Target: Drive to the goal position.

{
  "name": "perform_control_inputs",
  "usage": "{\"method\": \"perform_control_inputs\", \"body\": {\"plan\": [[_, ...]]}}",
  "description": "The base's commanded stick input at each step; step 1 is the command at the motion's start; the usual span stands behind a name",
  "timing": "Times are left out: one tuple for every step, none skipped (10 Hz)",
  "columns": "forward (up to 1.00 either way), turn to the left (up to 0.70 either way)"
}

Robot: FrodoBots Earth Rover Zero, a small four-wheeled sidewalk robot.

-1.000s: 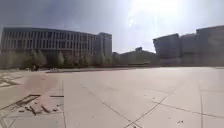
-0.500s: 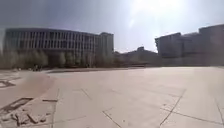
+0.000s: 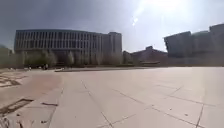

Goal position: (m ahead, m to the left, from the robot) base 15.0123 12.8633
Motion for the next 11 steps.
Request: {"method": "perform_control_inputs", "body": {"plan": [[0.7, 0.01], [0.7, 0.01], [0.7, 0.01], [0.7, 0.01], [0.7, 0.01], [0.7, 0.01], [0.7, 0.01], [0.7, 0.01], [0.7, 0.01], [0.7, 0.01], [0.7, 0.01]]}}
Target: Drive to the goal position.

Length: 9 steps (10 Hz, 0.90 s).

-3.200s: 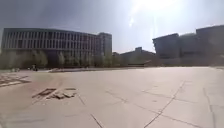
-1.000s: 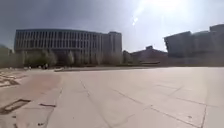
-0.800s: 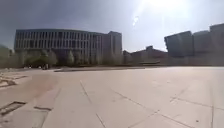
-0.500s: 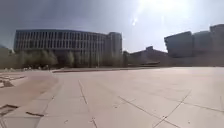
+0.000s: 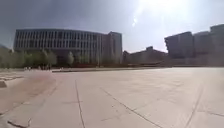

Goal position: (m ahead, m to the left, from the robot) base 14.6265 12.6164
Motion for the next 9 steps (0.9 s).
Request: {"method": "perform_control_inputs", "body": {"plan": [[0.7, 0.01], [0.7, 0.01], [0.7, 0.01], [0.7, 0.01], [0.7, 0.01], [0.7, 0.01], [0.7, 0.01], [0.7, 0.01], [0.7, 0.01]]}}
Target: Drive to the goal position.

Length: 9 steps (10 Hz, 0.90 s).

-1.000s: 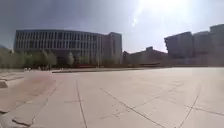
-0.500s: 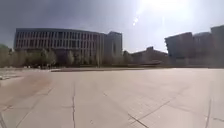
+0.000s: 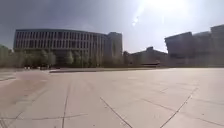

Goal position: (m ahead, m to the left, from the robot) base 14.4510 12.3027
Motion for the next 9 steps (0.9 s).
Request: {"method": "perform_control_inputs", "body": {"plan": [[0.7, 0.01], [0.7, 0.01], [0.7, 0.01], [0.7, 0.01], [0.7, 0.01], [0.7, 0.01], [0.7, 0.01], [0.7, 0.01], [0.7, 0.01]]}}
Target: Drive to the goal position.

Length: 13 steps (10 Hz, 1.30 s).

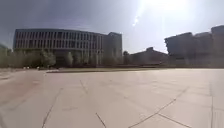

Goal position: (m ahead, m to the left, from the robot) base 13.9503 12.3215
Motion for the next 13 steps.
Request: {"method": "perform_control_inputs", "body": {"plan": [[0.7, 0.01], [0.7, 0.01], [0.7, 0.01], [0.7, 0.01], [0.7, 0.01], [0.7, 0.01], [0.7, 0.01], [0.7, 0.01], [0.7, 0.01], [0.7, 0.01], [0.7, 0.01], [0.7, 0.01], [0.7, 0.01]]}}
